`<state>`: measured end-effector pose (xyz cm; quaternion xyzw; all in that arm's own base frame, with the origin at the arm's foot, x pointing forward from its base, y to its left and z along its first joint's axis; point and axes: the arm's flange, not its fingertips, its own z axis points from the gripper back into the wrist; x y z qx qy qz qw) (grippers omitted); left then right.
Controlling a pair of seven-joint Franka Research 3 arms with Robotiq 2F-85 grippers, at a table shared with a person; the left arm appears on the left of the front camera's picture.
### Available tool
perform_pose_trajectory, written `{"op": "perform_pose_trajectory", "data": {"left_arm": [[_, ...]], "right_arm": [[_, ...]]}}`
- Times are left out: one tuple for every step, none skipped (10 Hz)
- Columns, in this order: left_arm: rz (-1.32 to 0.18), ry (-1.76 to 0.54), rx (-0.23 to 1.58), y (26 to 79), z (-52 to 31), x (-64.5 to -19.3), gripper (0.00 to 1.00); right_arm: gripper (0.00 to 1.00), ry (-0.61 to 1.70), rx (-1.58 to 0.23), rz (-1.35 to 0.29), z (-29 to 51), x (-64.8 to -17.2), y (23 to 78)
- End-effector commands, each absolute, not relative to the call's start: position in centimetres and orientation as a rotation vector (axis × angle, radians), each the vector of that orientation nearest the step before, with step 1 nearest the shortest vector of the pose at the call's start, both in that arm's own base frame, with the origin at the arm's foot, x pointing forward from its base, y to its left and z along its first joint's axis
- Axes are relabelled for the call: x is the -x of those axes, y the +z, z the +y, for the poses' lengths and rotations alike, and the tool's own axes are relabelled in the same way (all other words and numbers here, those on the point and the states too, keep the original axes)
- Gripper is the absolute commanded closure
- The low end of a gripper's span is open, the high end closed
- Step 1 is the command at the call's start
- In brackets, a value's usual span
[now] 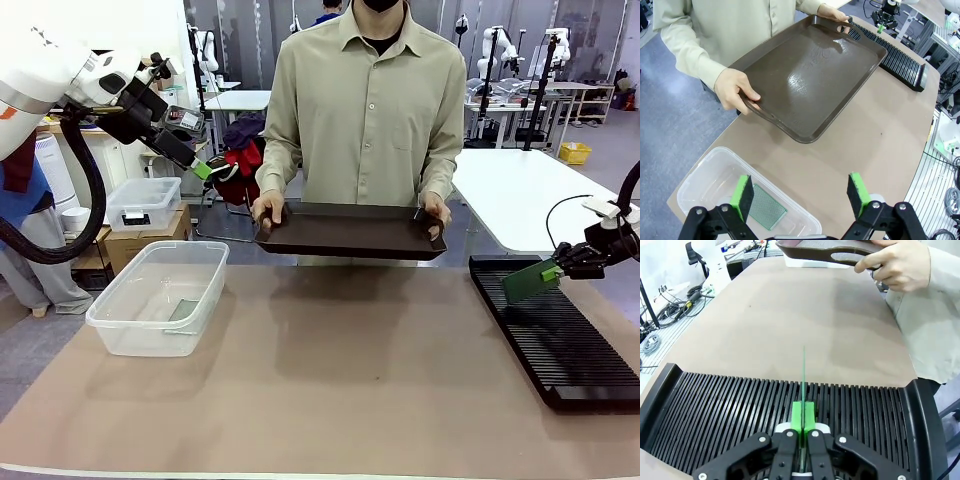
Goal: Sort PCBs into racks and boxes based on the side picked up.
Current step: If the short side of the Blank PCB is picked up, insert it into the PCB Rack ; if the long side is picked up, place it in the Organizing box.
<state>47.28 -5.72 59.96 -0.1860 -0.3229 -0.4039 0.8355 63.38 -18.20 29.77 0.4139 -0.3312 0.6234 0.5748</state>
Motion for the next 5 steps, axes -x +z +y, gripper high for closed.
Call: {"op": "perform_pose_trajectory", "data": {"left_arm": [[-0.685, -0.855, 0.392, 60.01, -5.70, -47.38, 0.00], [-0.685, -0.855, 0.392, 60.01, -5.70, -47.38, 0.00], [-0.685, -0.855, 0.392, 60.01, -5.70, -47.38, 0.00], [-0.685, -0.855, 0.392, 60.01, -5.70, -47.38, 0.00], [-0.685, -0.855, 0.392, 60.01, -5.70, -47.38, 0.00]], "right_arm": [[0.98, 1.435, -0.994, -0.749, -18.04, -63.48, 29.01], [0.98, 1.428, -1.001, -0.751, -17.97, -63.29, 29.06], [0.98, 1.426, -1.012, -0.757, -18.07, -63.17, 29.23], [0.98, 1.424, -1.007, -0.778, -18.05, -63.00, 29.38], [0.98, 1.428, -1.005, -0.788, -18.02, -62.96, 29.43]]}}
